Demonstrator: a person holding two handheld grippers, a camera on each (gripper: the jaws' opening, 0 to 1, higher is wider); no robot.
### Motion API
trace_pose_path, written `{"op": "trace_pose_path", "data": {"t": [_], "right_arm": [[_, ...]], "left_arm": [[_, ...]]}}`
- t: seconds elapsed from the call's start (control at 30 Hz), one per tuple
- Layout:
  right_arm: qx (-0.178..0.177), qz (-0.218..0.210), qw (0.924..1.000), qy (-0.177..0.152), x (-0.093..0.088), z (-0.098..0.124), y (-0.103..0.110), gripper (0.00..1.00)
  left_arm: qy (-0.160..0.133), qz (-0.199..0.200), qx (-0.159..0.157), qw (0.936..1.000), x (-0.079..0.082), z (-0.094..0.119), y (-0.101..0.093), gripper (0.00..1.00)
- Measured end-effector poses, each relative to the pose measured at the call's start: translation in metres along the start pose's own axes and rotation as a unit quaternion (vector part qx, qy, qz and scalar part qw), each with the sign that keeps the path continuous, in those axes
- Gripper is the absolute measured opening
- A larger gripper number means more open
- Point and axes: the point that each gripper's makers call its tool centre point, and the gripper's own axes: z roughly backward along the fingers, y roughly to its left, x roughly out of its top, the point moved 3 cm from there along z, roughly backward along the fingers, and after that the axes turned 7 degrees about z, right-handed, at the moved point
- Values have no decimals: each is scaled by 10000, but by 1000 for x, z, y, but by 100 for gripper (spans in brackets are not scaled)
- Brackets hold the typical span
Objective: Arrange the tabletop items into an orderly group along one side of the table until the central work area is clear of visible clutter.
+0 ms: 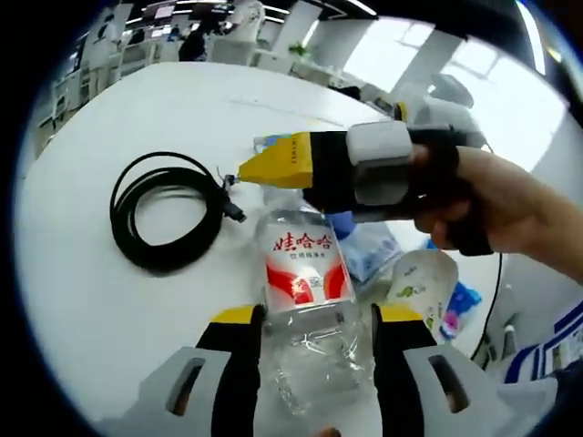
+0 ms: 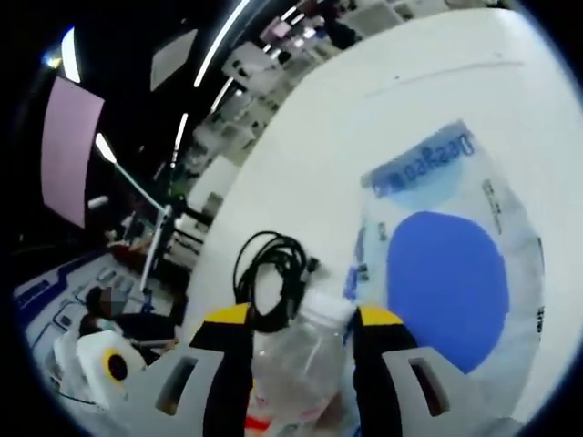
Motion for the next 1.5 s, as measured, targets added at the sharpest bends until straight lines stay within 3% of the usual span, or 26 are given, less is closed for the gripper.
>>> {"op": "trace_pose_path", "data": {"t": [0.1,0.23,0.43,0.73,1.0,1.5], "right_arm": [[-114,6,9999,42,-1,0,-4,29],[-164,-460,9988,55,1,0,-8,25],[-19,-635,9980,-29,4,5,-5,20],[169,-116,9992,-341,11,16,18,18],[531,562,9948,-657,17,31,48,18],[816,1472,9734,-1553,45,65,92,17]], "left_arm": [[1,-32,3,10000,0,1,0,45],[31,-129,53,9999,-1,1,-2,44],[-48,-232,48,9997,-2,3,-1,43],[-107,-477,101,9988,-1,12,-5,42],[-219,-807,203,9963,-1,24,-6,40],[-765,-1288,271,9883,28,53,-21,39]]}}
